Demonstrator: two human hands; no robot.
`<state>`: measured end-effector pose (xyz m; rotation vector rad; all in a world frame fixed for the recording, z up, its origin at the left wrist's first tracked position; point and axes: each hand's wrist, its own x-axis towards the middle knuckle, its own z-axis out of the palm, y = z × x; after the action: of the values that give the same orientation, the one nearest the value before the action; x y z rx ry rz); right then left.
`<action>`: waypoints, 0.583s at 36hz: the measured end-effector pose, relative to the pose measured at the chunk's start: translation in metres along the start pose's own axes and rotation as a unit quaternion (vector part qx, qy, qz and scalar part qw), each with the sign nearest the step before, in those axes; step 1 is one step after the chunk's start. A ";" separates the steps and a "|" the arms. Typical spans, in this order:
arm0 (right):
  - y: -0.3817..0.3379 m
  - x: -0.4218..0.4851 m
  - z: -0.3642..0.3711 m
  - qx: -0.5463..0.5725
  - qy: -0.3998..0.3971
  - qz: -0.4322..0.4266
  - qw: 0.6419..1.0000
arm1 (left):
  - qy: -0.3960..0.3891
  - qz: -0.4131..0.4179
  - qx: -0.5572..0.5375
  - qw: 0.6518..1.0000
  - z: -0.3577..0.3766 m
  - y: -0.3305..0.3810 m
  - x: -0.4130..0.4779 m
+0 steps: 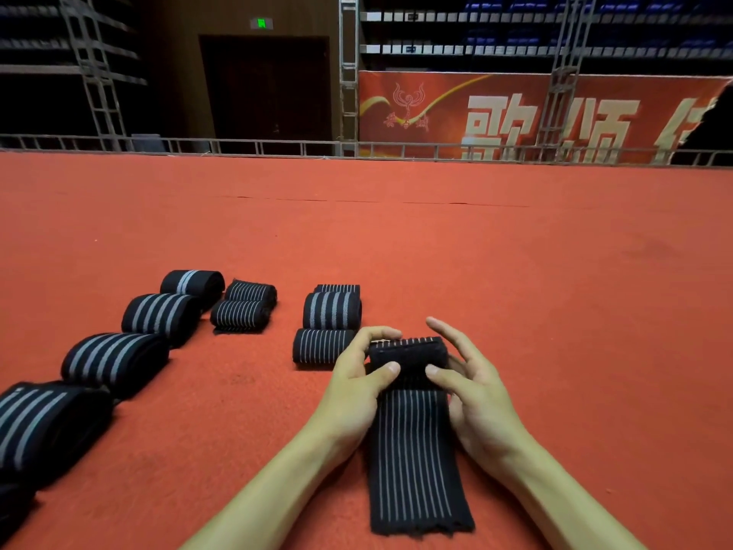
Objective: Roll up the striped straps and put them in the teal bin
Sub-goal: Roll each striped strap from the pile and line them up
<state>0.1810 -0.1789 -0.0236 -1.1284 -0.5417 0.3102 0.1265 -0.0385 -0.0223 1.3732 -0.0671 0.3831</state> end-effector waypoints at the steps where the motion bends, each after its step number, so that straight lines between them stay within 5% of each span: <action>1: 0.000 0.000 0.000 0.002 0.000 0.002 1.000 | -0.002 0.011 0.026 1.000 0.000 0.000 -0.001; 6: 0.005 0.000 0.001 -0.055 0.051 -0.030 0.997 | 0.014 0.019 0.026 0.999 0.002 -0.004 0.000; 21: 0.000 -0.005 -0.003 -0.068 -0.016 -0.046 0.996 | 0.034 -0.087 -0.117 0.989 0.019 0.000 -0.003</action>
<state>0.1787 -0.1840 -0.0255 -1.2284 -0.6493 0.2144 0.1270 -0.0576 -0.0193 1.1241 0.0620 0.2665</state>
